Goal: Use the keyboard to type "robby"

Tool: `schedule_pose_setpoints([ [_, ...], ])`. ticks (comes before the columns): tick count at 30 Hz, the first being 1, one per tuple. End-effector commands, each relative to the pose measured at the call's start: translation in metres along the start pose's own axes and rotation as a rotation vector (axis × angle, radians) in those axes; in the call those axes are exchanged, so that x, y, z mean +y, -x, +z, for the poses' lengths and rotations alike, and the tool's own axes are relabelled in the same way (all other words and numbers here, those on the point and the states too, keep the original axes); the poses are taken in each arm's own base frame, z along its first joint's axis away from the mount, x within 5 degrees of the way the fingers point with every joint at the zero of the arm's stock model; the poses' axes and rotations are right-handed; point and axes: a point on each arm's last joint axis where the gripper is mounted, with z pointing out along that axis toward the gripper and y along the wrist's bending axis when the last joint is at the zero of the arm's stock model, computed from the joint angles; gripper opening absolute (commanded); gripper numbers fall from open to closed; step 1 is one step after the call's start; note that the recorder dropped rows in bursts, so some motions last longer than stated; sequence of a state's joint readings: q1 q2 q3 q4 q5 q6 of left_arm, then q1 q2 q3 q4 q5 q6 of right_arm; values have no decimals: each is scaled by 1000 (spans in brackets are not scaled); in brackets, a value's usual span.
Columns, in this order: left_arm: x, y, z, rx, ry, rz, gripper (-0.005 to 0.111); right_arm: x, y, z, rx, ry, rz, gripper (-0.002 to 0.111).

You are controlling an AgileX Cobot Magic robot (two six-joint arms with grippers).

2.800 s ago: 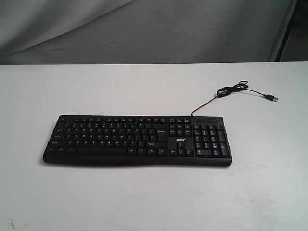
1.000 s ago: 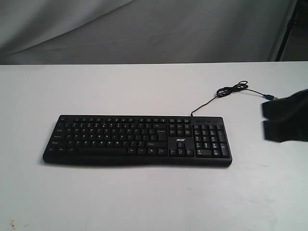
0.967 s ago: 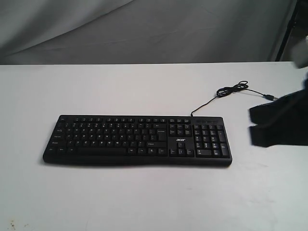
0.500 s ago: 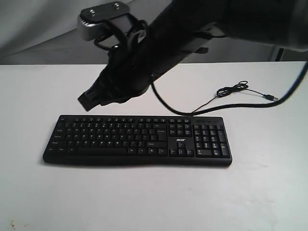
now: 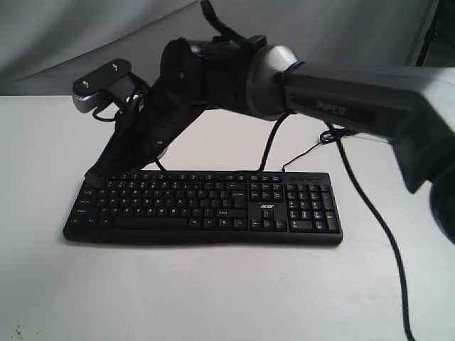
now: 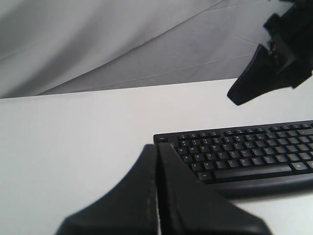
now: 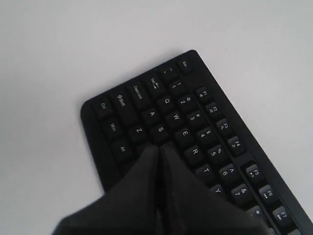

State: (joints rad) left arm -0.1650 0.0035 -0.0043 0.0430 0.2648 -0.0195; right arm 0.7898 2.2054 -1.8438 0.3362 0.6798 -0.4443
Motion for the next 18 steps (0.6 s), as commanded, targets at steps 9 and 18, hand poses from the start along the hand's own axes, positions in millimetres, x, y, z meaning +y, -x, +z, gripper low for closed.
schedule_pose_setpoints([
  [9,0,-1,0,-7,-5,3,0,-14,-20,55,-30,-54,123,0],
  [18,0,-1,0,-7,-5,3,0,-18,-28,73,-54,-76,141,0],
])
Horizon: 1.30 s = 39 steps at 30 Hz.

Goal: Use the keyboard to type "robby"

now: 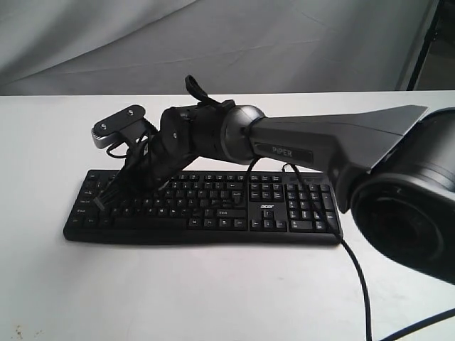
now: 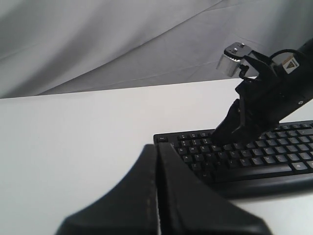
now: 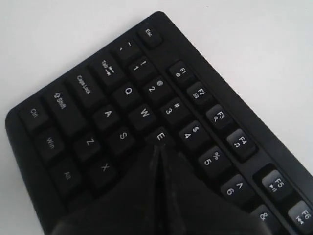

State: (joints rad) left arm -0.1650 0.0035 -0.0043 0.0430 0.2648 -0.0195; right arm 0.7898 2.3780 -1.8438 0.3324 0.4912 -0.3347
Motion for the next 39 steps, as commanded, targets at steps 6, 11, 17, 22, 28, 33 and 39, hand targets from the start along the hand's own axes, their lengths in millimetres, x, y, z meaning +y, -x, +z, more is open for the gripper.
schedule_pose_setpoints([
  [6,0,-1,0,-7,-5,3,0,-4,9,-1,-80,-36,-6,0],
  [11,0,-1,0,-7,-5,3,0,-10,7,-1,-65,-58,-25,0],
  [17,0,-1,0,-7,-5,3,0,-11,4,2,-49,-57,-25,0],
  [22,0,-1,0,-7,-5,3,0,-12,0,7,-39,-57,-23,0],
  [28,0,-1,0,-7,-5,3,0,-12,0,7,-43,-59,-23,0],
  [33,0,-1,0,-7,-5,3,0,-13,-3,12,-31,-58,-22,0],
  [39,0,-1,0,-7,-5,3,0,-15,-10,21,-13,-65,-33,0],
])
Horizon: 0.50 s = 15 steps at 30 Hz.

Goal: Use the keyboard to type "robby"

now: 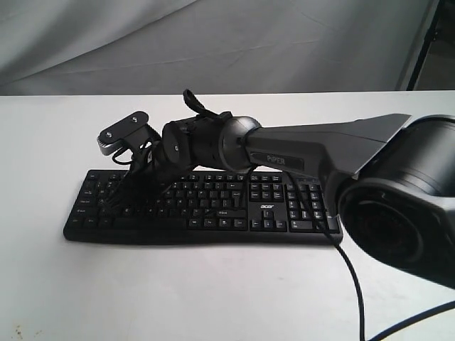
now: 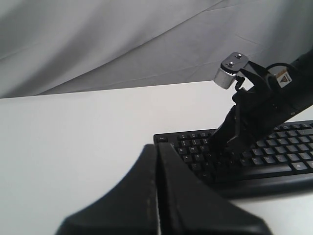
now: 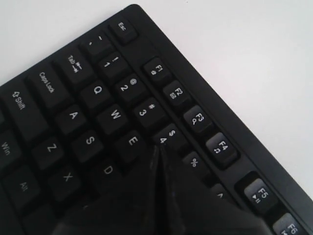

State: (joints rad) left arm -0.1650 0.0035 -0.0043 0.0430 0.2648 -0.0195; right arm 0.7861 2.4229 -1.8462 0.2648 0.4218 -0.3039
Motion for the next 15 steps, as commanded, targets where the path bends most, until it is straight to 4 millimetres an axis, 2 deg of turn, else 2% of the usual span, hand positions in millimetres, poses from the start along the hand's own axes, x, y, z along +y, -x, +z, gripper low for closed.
schedule_pose_setpoints([
  [1,0,-1,0,-7,-5,3,0,-6,-2,3,1,-14,-12,0],
  [8,0,-1,0,-7,-5,3,0,-6,11,-13,-29,-27,-43,0],
  [11,0,-1,0,-7,-5,3,0,-6,20,-29,-44,-30,-50,0],
  [15,0,-1,0,-7,-5,3,0,-15,17,-51,-25,-38,-5,0],
])
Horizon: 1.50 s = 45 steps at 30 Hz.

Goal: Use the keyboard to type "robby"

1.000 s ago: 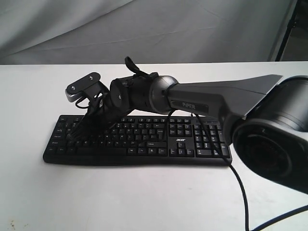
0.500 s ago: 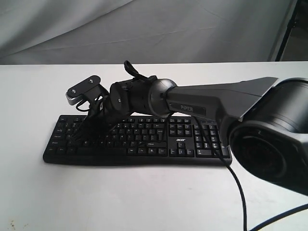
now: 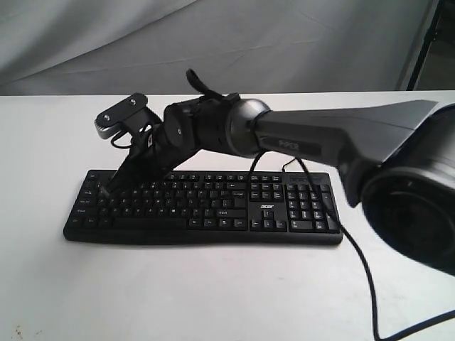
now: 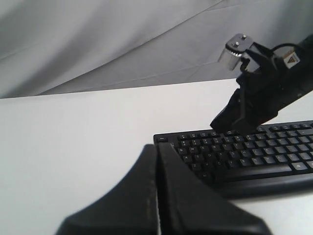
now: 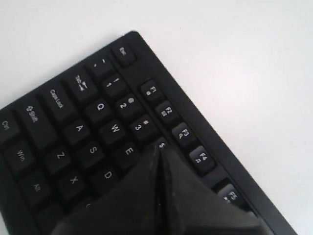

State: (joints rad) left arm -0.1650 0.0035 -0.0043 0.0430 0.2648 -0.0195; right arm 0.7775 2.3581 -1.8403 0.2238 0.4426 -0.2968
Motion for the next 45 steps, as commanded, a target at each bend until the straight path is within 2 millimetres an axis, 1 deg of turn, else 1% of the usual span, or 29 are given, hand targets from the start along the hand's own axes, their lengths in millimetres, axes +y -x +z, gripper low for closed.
schedule_pose_setpoints([
  [1,0,-1,0,-7,-5,3,0,-14,-5,-28,27,-20,31,0],
  [5,0,-1,0,-7,-5,3,0,-23,-29,-48,78,-34,71,0],
  [7,0,-1,0,-7,-5,3,0,-28,-40,-56,75,-49,92,0],
  [9,0,-1,0,-7,-5,3,0,-33,-50,-59,65,-69,104,0],
  [12,0,-1,0,-7,-5,3,0,-36,-57,-55,82,-74,113,0],
  [17,0,-1,0,-7,-5,3,0,-38,-61,-46,71,-82,125,0],
  [30,0,-1,0,-7,-5,3,0,-41,-67,-34,64,-88,138,0],
  [33,0,-1,0,-7,-5,3,0,-42,-63,-31,61,-86,137,0],
  [42,0,-1,0,-7,-5,3,0,-40,-63,-30,69,-82,131,0],
  [45,0,-1,0,-7,-5,3,0,-40,-67,-26,85,-79,133,0],
])
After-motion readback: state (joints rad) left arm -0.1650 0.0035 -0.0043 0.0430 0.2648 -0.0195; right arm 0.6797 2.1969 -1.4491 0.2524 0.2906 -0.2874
